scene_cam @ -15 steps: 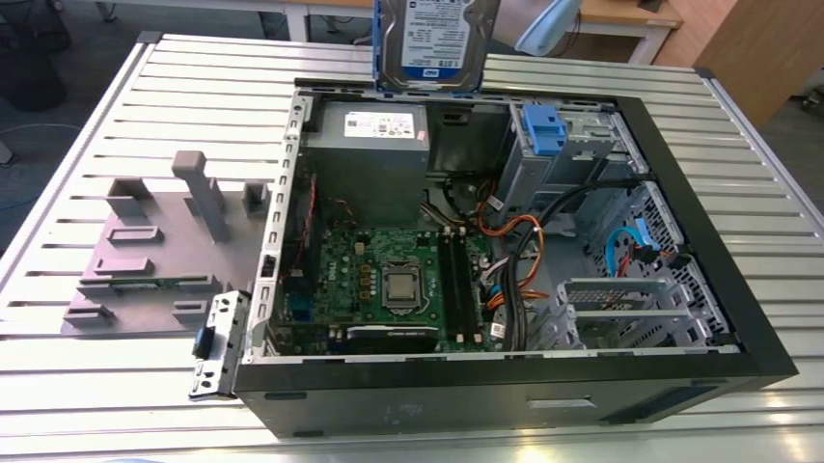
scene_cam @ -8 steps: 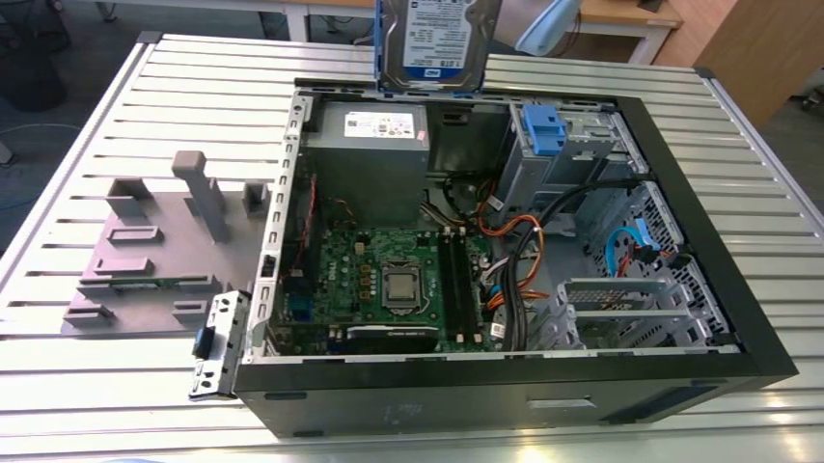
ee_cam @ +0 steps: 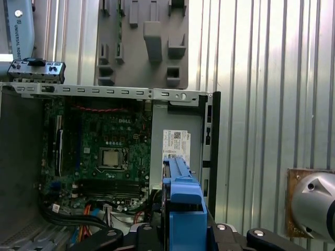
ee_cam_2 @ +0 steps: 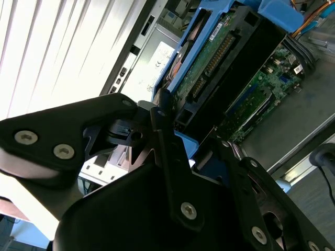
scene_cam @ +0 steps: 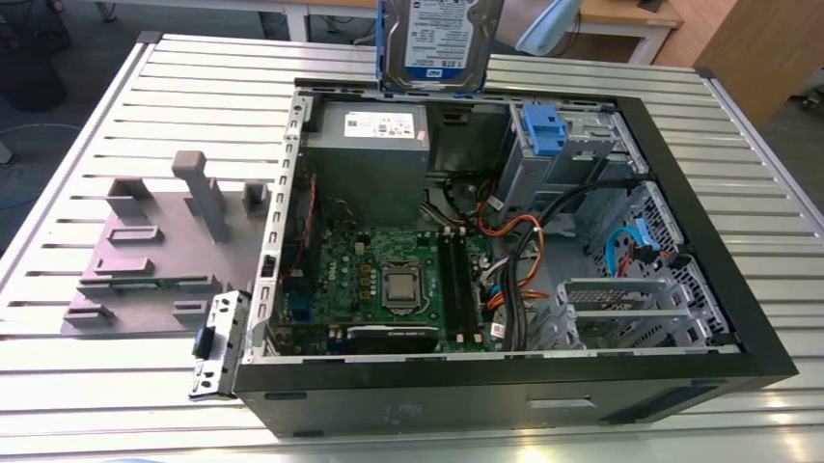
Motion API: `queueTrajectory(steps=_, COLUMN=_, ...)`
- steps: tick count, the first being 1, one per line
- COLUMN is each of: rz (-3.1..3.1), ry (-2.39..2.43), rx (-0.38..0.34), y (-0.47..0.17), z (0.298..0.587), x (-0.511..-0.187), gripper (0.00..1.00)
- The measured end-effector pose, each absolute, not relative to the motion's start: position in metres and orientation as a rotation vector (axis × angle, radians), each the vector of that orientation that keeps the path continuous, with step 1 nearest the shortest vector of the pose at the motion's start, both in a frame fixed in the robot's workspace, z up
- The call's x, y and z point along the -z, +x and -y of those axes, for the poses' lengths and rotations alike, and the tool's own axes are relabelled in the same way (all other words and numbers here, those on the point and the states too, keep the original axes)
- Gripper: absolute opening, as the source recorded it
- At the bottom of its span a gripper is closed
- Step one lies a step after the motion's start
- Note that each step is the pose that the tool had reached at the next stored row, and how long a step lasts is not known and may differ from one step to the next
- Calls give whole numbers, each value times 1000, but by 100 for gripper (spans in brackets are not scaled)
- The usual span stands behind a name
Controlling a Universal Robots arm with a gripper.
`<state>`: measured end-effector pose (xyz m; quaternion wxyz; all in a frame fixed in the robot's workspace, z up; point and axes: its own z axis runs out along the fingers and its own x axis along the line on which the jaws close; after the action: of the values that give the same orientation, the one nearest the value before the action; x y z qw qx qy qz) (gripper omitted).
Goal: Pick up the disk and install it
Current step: 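Pick up the disk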
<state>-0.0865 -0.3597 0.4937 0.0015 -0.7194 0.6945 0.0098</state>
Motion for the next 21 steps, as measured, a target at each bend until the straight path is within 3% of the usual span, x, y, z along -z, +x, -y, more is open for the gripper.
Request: queueTrajectory(steps=21, rz=-2180, ry=-2258, rx=-31, y=-83, z=361, x=-494, gripper=36)
